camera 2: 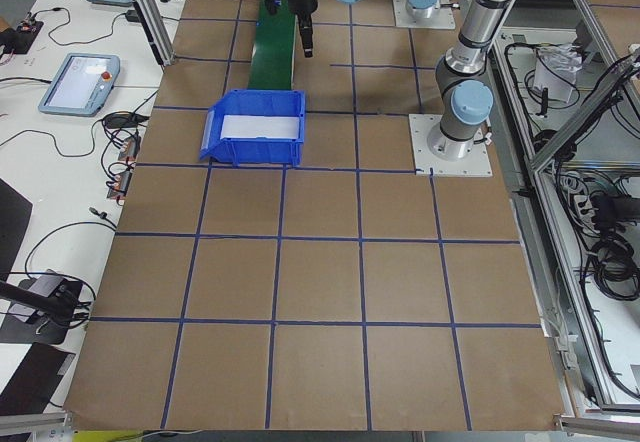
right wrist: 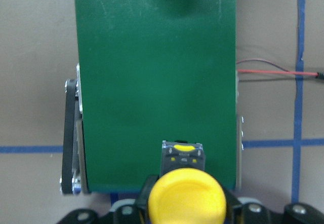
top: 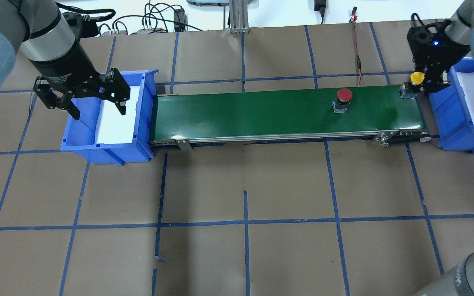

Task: Transport two buttons from left to right
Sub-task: 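Carry the yellow button into the blue bin and release it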

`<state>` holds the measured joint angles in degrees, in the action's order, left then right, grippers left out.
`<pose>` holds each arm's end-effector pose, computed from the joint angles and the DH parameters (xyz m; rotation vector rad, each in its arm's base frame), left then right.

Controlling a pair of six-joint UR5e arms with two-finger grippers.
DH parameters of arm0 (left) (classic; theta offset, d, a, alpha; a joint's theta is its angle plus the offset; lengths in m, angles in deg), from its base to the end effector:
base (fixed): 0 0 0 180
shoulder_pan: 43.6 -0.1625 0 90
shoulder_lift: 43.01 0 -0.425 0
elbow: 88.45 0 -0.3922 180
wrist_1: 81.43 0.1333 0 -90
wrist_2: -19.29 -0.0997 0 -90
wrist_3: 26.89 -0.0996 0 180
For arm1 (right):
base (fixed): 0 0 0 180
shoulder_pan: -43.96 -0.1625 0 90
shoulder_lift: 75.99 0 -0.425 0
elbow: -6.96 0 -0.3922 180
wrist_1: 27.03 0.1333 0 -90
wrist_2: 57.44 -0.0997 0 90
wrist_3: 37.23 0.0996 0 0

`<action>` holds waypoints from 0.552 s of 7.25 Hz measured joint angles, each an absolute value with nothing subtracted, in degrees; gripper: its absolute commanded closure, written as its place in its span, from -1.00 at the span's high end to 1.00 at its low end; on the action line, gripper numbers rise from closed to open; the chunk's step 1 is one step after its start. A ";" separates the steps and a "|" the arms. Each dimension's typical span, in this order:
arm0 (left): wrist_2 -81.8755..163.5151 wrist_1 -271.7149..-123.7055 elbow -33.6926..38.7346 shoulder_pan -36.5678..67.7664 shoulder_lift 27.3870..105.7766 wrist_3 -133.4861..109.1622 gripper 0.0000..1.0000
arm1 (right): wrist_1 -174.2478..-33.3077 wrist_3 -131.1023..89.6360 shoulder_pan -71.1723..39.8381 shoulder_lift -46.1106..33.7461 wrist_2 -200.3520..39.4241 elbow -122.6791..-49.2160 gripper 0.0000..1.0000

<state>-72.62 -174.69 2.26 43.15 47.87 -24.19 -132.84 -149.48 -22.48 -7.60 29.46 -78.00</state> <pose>-0.1020 -0.4961 0.4689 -0.1590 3.1018 0.1318 -0.1250 -0.6337 0.3450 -2.1721 2.2232 -0.0702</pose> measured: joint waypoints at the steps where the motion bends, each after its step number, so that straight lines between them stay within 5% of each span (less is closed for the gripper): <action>1: -72.62 -174.68 2.26 43.15 47.87 -24.18 1.00 | -129.06 -152.93 -19.17 -7.80 29.57 -73.60 -0.84; 4: -72.64 -174.68 2.20 43.08 47.87 -24.24 1.00 | -131.71 -164.70 -9.27 -12.52 29.79 -68.45 -0.81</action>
